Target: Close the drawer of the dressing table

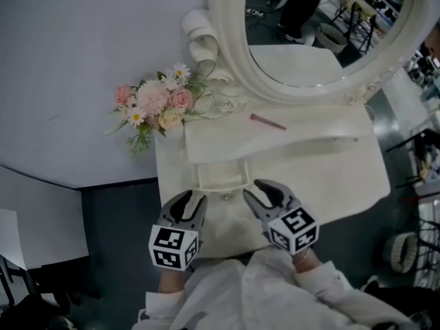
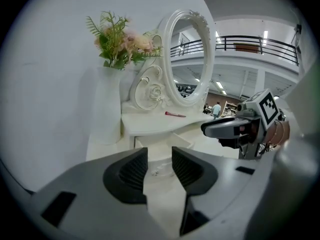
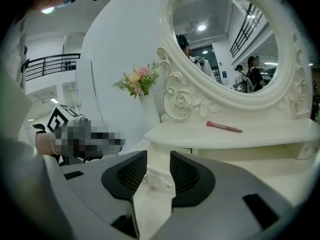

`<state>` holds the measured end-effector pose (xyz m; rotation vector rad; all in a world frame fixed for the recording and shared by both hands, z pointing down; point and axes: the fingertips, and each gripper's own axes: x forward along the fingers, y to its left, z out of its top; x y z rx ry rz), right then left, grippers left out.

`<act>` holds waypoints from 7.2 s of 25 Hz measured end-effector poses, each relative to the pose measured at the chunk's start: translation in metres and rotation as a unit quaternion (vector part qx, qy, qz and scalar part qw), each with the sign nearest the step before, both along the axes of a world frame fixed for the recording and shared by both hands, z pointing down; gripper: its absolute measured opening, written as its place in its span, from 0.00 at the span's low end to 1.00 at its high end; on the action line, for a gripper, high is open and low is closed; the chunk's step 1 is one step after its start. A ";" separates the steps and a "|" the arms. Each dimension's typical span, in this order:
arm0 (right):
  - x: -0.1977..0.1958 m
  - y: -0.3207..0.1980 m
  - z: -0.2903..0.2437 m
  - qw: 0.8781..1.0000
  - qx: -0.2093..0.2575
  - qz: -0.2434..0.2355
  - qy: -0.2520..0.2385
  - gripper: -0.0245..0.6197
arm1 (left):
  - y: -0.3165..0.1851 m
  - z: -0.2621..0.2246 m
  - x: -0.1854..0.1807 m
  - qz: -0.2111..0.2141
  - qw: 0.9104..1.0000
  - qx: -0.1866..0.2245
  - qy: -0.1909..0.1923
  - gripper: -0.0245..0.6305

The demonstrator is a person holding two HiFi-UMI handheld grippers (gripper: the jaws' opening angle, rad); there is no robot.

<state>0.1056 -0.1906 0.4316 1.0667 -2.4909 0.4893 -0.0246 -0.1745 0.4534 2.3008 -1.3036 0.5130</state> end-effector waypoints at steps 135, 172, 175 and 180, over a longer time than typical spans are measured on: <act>0.002 -0.065 0.096 0.986 -0.006 -0.048 0.161 0.34 | -0.058 0.079 0.016 0.127 0.983 0.008 -0.133 0.30; 0.003 -0.086 0.105 0.994 -0.027 0.020 0.100 0.34 | -0.087 0.079 -0.004 0.012 0.996 -0.018 -0.089 0.32; 0.004 -0.089 0.108 0.994 -0.029 0.027 0.099 0.34 | -0.091 0.079 -0.004 0.006 0.997 -0.019 -0.079 0.32; 0.003 -0.096 0.107 0.995 -0.032 0.033 0.089 0.34 | -0.094 0.083 -0.004 0.001 0.998 -0.026 -0.063 0.32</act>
